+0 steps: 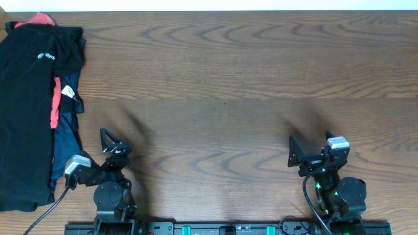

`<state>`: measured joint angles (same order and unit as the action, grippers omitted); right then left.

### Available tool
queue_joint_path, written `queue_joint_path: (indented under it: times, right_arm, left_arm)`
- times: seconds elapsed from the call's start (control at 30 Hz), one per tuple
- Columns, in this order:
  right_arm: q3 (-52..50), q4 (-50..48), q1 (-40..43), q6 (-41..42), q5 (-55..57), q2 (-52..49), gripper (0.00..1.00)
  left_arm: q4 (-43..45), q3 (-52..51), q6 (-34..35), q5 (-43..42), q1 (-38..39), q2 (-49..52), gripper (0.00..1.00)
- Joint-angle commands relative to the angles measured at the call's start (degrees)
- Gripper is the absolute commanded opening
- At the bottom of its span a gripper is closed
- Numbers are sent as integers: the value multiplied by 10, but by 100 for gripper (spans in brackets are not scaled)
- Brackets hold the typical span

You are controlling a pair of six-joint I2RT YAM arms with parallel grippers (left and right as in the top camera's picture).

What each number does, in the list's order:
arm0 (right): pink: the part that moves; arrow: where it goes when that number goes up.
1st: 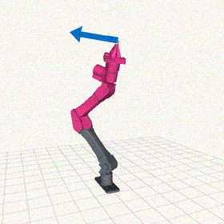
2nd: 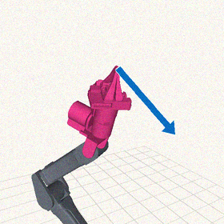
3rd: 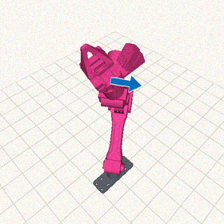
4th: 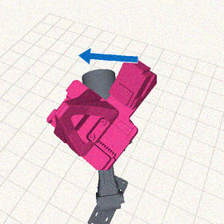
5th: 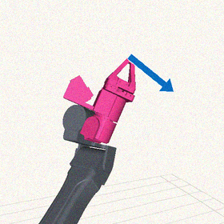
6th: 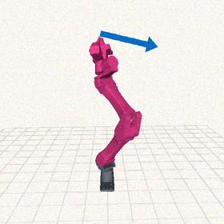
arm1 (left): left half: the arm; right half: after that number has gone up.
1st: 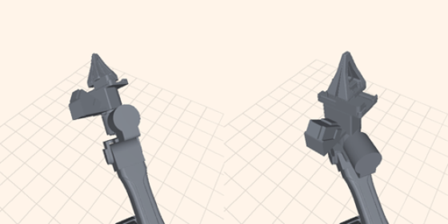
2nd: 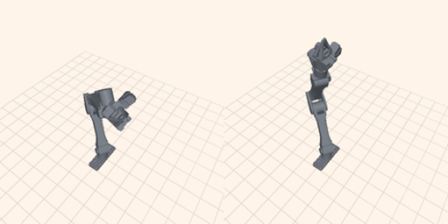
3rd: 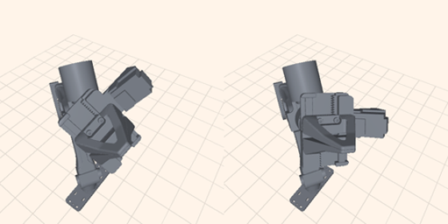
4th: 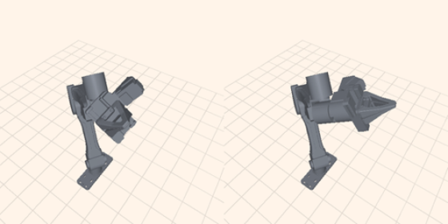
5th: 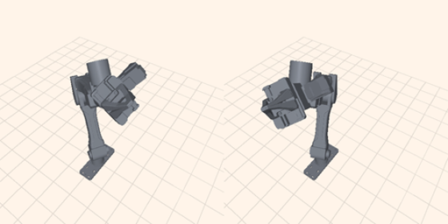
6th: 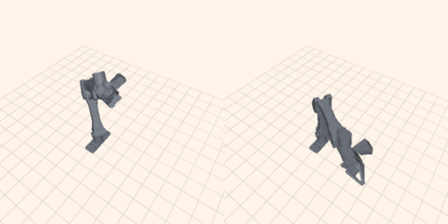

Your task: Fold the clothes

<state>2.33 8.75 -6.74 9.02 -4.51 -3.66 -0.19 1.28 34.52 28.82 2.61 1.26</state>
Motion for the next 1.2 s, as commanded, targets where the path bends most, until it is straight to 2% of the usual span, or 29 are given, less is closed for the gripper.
queue_joint_path:
  times: [0.0,0.73,0.8,0.9,1.17]
  right_arm:
    - [7,13,-7,10,-17,0,99]
    - [7,13,-7,10,-17,0,99]
    - [7,13,-7,10,-17,0,99]
    - [7,13,-7,10,-17,0,99]
    - [7,13,-7,10,-17,0,99]
  left_arm:
    - [-21,-10,1,16,0,1,98]
    - [-23,-10,0,3,0,11,98]
    - [-22,-10,-31,10,0,21,98]
    - [-23,-10,-134,13,0,42,98]
    - [-8,34,-207,-36,0,140,98]
